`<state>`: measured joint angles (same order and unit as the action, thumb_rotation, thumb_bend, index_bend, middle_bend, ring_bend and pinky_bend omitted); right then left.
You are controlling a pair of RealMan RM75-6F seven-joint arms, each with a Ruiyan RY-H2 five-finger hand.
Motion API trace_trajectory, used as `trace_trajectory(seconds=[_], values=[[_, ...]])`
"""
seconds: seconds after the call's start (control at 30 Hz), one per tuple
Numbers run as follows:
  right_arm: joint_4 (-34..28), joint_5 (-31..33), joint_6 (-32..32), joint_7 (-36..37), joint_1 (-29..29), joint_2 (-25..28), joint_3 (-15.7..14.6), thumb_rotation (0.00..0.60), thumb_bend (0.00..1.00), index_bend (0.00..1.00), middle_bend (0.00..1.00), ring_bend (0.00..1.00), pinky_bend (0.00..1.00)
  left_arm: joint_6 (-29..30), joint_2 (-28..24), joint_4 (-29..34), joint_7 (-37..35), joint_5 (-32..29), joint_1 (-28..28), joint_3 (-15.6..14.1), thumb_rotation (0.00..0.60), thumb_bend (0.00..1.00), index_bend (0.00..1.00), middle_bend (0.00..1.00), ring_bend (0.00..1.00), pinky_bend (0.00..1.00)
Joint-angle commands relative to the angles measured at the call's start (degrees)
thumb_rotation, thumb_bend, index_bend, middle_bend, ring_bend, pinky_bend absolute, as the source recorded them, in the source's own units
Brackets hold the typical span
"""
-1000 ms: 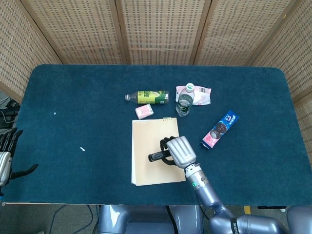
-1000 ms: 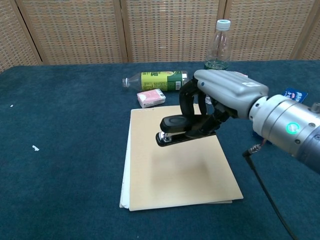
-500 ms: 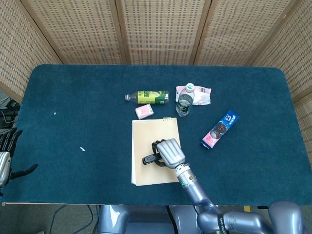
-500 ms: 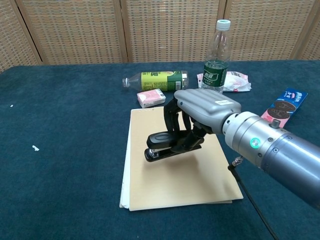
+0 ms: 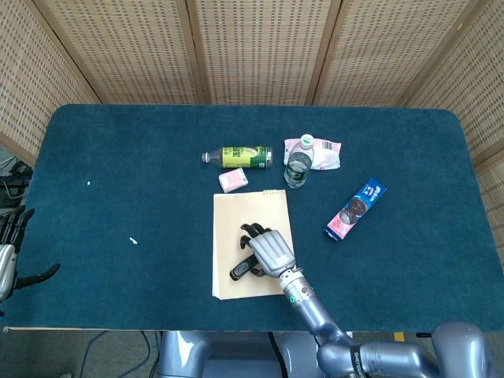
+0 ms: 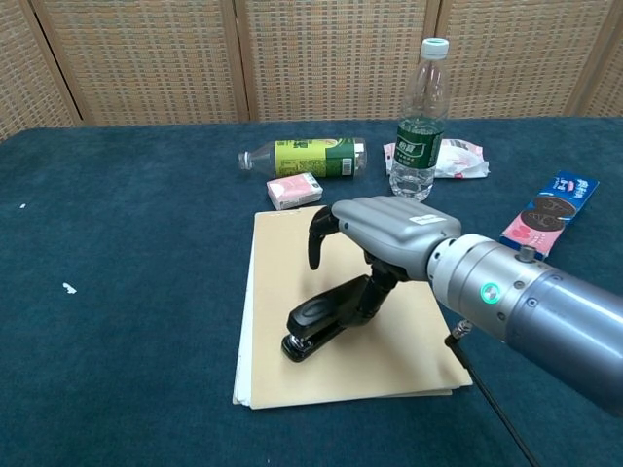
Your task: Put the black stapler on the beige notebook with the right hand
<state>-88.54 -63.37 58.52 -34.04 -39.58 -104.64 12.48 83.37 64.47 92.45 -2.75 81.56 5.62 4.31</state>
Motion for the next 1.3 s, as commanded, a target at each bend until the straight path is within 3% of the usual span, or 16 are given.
trace_trajectory(seconds=[0.03, 0.23, 0.37, 0.53, 0.7, 0.77, 0.87, 1.07, 1.3], values=[[-1.0, 0.88, 0.47, -1.04, 0.01, 0.81, -0.41, 0.6, 0.24, 0.38, 0.21, 0.16, 0.42, -0.02, -0.02, -0.02, -0.02, -0.06, 0.02, 0.05, 0.6, 0.17, 0.0, 0.0, 0.0, 0.0], [-3.64, 0.75, 3.31, -3.26, 0.97, 4.42, -1.24, 0.6, 0.23, 0.33, 0.13, 0.07, 0.35, -0.04, 0.0, -0.19, -0.13, -0.48, 0.01, 0.27, 0.6, 0.17, 0.0, 0.0, 0.0, 0.0], [-7.79, -1.02, 6.36, -3.6, 2.44, 9.92, -1.28, 0.6, 0.23, 0.28, 0.07, 0.01, 0.33, -0.28, 0.04, -0.28, -0.02, -0.75, 0.11, 0.36, 0.6, 0.17, 0.0, 0.0, 0.0, 0.0], [-11.98, -3.91, 10.42, -0.71, 5.75, 17.91, -1.6, 0.6, 0.22, 0.2, 0.0, 0.0, 0.26, -0.01, 0.14, -0.08, 0.48, -0.57, 0.04, 0.3, 0.6, 0.17, 0.0, 0.0, 0.0, 0.0], [-13.47, -5.76, 14.0, 5.03, 10.41, 24.63, -3.19, 0.6, 0.18, 0.09, 0.0, 0.0, 0.16, 0.3, 0.36, 0.16, 1.04, -0.17, -0.03, 0.13, 0.6, 0.17, 0.0, 0.0, 0.0, 0.0], [-12.63, -8.19, 16.58, 9.66, 13.59, 27.2, -5.07, 0.6, 0.18, 0.05, 0.0, 0.0, 0.12, 0.28, 0.46, 0.18, 1.32, 0.18, 0.01, -0.05, 0.6, 0.15, 0.0, 0.0, 0.0, 0.0], [-10.84, -11.12, 19.13, 14.3, 16.41, 28.84, -6.91, 0.6, 0.17, 0.01, 0.0, 0.0, 0.09, 0.35, 0.54, 0.16, 1.85, 0.34, 0.01, -0.16, 0.6, 0.05, 0.0, 0.0, 0.0, 0.0], [-4.78, -16.5, 26.47, 24.59, 24.08, 31.42, -11.16, 0.6, 0.17, 0.0, 0.0, 0.0, 0.08, 0.46, 1.12, -0.31, 3.22, -0.1, 0.0, -0.04, 0.6, 0.02, 0.0, 0.0, 0.0, 0.0], [-0.27, -17.41, 27.87, 30.77, 26.94, 31.41, -11.22, 0.6, 0.17, 0.0, 0.0, 0.0, 0.08, 0.27, 1.82, -0.52, 5.06, -0.43, 0.21, 0.02, 0.6, 0.02, 0.0, 0.0, 0.0, 0.0]])
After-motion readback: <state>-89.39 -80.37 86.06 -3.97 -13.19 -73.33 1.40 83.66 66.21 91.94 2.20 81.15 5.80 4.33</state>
